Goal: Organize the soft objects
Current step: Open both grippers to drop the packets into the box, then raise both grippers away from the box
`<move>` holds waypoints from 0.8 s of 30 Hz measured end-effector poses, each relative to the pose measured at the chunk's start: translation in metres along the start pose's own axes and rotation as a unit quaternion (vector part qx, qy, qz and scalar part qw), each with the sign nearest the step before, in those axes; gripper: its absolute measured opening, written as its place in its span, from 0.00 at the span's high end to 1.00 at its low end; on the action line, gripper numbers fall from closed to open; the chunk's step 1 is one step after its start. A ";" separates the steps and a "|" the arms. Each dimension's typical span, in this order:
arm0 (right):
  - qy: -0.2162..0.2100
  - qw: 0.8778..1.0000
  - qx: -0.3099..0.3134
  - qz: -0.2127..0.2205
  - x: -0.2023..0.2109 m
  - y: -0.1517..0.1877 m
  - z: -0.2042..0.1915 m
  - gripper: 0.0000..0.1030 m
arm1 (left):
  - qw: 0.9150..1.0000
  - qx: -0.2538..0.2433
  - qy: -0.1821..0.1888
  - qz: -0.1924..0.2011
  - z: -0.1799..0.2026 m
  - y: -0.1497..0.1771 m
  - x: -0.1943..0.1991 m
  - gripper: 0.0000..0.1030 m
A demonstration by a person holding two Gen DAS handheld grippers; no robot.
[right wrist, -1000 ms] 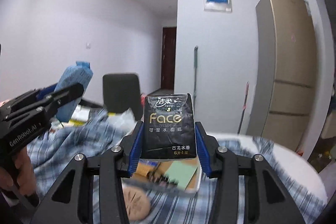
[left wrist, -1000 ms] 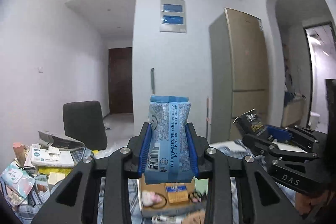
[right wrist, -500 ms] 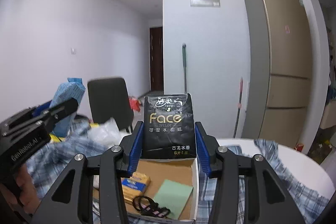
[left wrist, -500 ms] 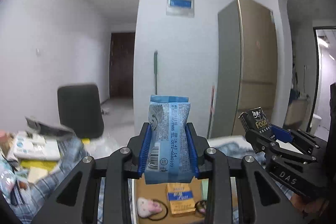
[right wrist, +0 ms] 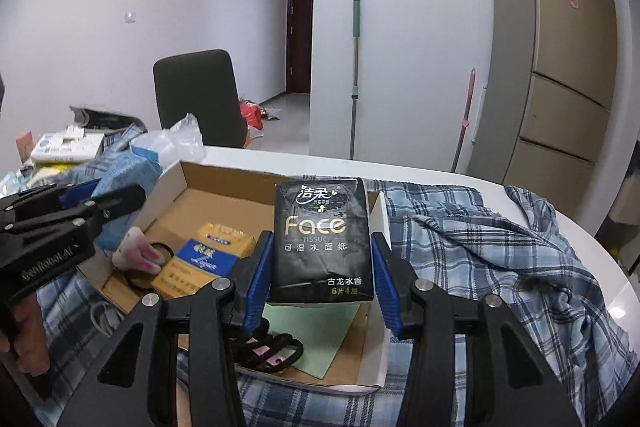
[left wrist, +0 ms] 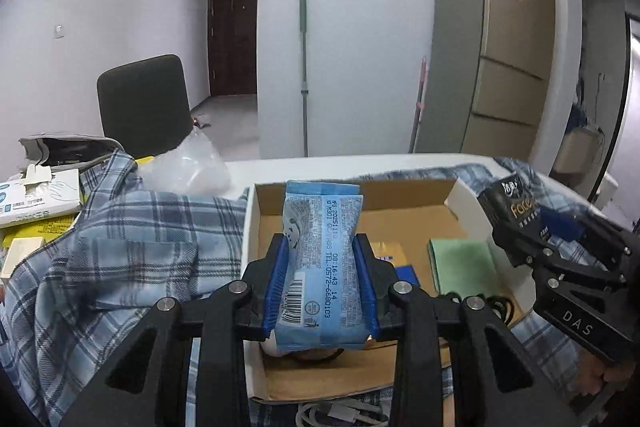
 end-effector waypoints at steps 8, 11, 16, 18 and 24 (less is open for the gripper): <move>-0.002 1.000 -0.003 0.003 -0.007 0.003 0.000 0.56 | 1.000 0.014 -0.014 -0.011 -0.001 0.007 -0.010 0.66; -0.004 1.000 -0.008 0.001 -0.008 0.003 0.002 0.55 | 1.000 0.012 -0.014 -0.011 0.001 0.007 -0.010 0.66; 0.000 1.000 -0.014 0.000 -0.008 0.004 0.004 0.28 | 1.000 -0.003 -0.016 -0.003 0.007 0.007 -0.006 0.47; 0.001 1.000 -0.014 0.005 -0.006 0.003 0.004 0.27 | 1.000 0.001 -0.025 0.008 0.006 0.006 -0.002 0.27; 0.001 1.000 -0.009 0.006 -0.006 0.003 0.001 0.27 | 1.000 -0.011 -0.018 0.022 0.010 0.007 0.005 0.27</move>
Point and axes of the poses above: each gripper's, at about its wrist camera, not at the fingertips, and x roughly against the way its jaws point, z to its right, y to its underside, the point moved 2 cm from there along -x, roughly the way its jaws point, and after that the axes turned 15 degrees about x, right-handed, at the moved point
